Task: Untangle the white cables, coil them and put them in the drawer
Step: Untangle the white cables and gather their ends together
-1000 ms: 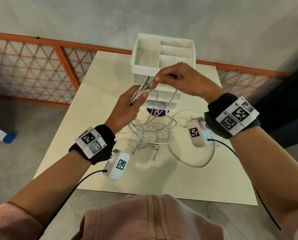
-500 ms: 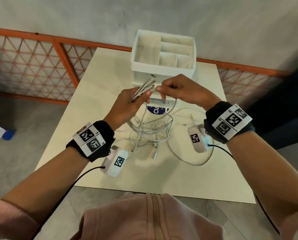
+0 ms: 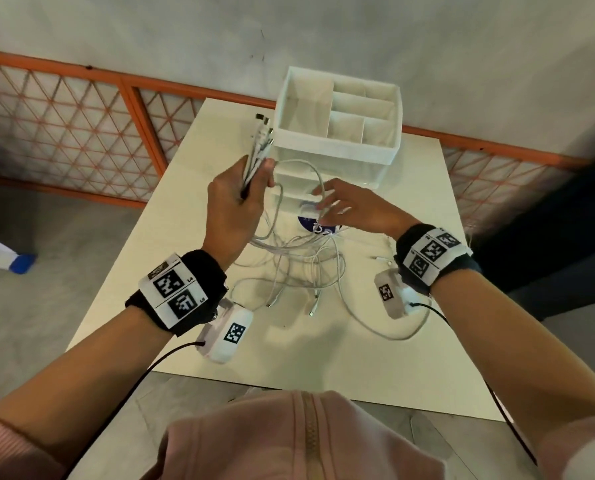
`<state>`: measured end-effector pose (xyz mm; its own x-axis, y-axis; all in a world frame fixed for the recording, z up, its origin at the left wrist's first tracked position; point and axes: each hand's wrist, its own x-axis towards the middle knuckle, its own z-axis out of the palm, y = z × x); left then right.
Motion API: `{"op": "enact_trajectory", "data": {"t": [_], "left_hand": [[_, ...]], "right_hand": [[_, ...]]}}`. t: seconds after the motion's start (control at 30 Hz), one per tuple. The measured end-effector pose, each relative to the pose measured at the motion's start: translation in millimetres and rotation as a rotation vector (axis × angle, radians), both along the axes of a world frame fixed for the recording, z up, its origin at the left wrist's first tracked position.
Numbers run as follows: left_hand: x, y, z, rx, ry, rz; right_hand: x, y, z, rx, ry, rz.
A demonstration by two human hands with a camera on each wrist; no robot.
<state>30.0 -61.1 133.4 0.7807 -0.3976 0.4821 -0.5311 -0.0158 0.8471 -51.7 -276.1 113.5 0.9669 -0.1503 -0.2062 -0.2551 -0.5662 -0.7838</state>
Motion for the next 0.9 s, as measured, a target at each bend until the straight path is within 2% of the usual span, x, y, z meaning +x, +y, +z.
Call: {"op": "enact_trajectory", "data": {"t": [0.13,0.2,0.27,0.37,0.43,0.5,0.6,0.67,0.77,0.9], "left_hand": [[1,-4,9,-0.052,0.020,-0.011],[6,0,12,-0.081,0.035,0.004],[11,7,11,-0.097,0.058,0.004],[18,16,-1,0.002,0.036,0.048],[21,20,-14,0.147,-0.002,0.114],[24,24,-27,0.249,-0.041,0.153],[24,27,-41,0.335,-0.063,0.106],[23,28,-45,0.381,-0.069,0.066],[22,28,-43,0.403,-0.064,0.018],[21,34,-38,0.420,0.048,-0.124]], "right_hand": [[14,16,-1,-0.257,0.119,0.197],[13,12,-13,-0.311,0.149,0.184],[9,4,-23,-0.320,0.112,0.085],[7,0,-11,-0.260,-0.068,-0.077],[9,1,14,-0.172,-0.249,-0.157],[11,0,46,-0.168,-0.449,-0.238],[10,-1,96,-0.189,-0.687,-0.318],[7,-3,121,-0.223,-0.784,-0.311],[0,-11,134,-0.324,-0.783,-0.286],[-20,-34,106,-0.282,-0.645,-0.297]]}}
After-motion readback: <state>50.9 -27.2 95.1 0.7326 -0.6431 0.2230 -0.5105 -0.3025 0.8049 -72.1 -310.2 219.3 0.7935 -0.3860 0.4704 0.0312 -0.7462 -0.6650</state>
